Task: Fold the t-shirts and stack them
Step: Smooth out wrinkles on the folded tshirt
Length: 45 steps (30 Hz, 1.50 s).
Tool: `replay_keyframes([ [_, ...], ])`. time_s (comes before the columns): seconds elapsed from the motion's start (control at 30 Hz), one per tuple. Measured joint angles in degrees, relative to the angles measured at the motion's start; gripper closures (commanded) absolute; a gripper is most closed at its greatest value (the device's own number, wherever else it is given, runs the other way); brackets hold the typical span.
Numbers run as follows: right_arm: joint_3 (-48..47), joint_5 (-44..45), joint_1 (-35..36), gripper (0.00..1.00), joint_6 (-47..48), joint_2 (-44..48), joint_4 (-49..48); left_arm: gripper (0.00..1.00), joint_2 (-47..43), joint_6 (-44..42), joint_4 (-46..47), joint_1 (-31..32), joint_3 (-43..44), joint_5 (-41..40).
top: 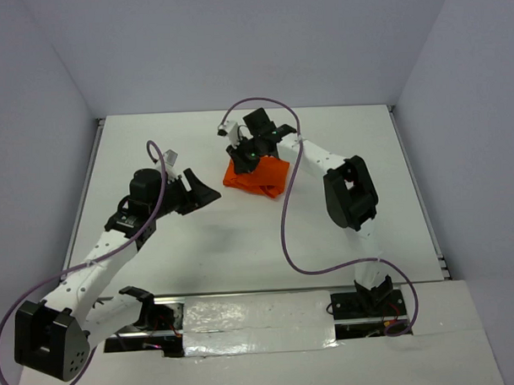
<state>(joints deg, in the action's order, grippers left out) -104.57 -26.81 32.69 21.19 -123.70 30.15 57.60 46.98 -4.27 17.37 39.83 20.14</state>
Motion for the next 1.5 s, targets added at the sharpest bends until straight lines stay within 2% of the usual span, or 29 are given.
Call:
replay_keyframes([
  [0.33, 0.5, -0.3, 0.9, 0.83, -1.0, -1.8, 0.7, 0.26, -0.5, 0.0, 0.0, 0.0, -0.7, -0.2],
  [0.67, -1.6, -3.0, 1.7, 0.83, -2.7, -9.5, 3.2, 0.26, -1.4, 0.0, -0.1, 0.0, -0.8, -0.4],
  [1.03, -3.5, -10.3, 1.4, 0.77, -2.5, -7.9, 4.1, 0.27, -0.8, 0.2, 0.5, 0.0, -0.9, 0.4],
  [1.3, -5.0, -11.0, -1.4, 0.77, -5.1, 0.3, 1.6, 0.31, 10.1, -0.2, 3.5, 4.9, 3.5, 2.7],
  [1.5, -5.0, -9.3, -6.0, 0.79, -9.0, 0.1, -0.7, 0.32, 22.4, -0.5, 8.4, 8.4, 10.3, 4.2],
])
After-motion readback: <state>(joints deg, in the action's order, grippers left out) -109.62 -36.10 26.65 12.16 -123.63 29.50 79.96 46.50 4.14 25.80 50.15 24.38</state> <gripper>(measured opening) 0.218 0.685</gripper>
